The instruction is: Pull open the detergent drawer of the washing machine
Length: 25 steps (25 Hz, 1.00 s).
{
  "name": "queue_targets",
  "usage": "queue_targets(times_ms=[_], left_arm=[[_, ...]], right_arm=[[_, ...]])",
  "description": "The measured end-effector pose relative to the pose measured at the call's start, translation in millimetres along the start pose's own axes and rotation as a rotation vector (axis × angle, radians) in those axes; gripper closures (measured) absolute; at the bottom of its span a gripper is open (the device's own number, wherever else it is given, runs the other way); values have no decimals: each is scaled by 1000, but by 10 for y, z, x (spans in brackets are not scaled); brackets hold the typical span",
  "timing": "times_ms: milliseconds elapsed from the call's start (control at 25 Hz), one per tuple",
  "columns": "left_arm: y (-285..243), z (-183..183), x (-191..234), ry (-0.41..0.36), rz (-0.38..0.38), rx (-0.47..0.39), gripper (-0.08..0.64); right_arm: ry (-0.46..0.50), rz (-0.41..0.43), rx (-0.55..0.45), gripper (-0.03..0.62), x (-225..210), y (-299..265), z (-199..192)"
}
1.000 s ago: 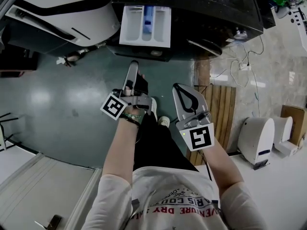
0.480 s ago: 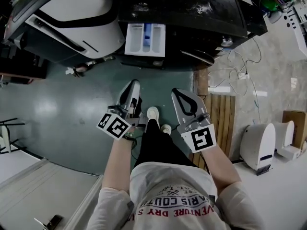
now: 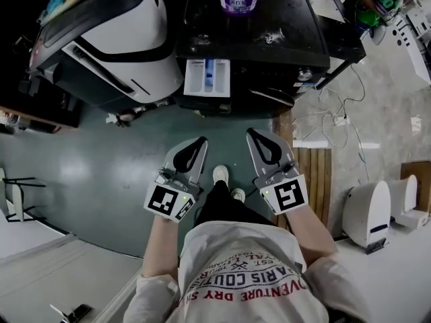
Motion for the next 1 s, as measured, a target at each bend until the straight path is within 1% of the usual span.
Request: queue_targets(times_ms=[40, 120, 320, 440, 560, 760, 1000], left_arm=[[14, 78, -8, -40, 14, 2, 552], [49, 207, -8, -88, 49, -2, 551], [136, 424, -56, -158, 83, 21, 545], [176, 472, -80, -184, 83, 44, 545], [191, 429, -92, -177, 75, 68, 560], [194, 374, -107, -144, 70, 57, 560], [142, 403, -133, -141, 72, 53, 560]], right_arm=[[6, -2, -7, 592, 0, 16, 58], [22, -5, -26, 592, 6, 54, 167], [52, -10, -32, 592, 13, 197, 319], [57, -21, -24, 592, 17, 282, 335], [49, -30, -12, 592, 19, 339, 326], [52, -11, 0, 592, 90, 344, 314], [49, -6, 5, 592, 116, 326, 292]])
Point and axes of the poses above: the fingertips, and each gripper's own axes: y backward along the fingers, x to its left, z out of its top, the point moved 6 cm from there along y, backward along the fingers, and after that the axes turned 7 degrees about -y, right-handed, at the moved point
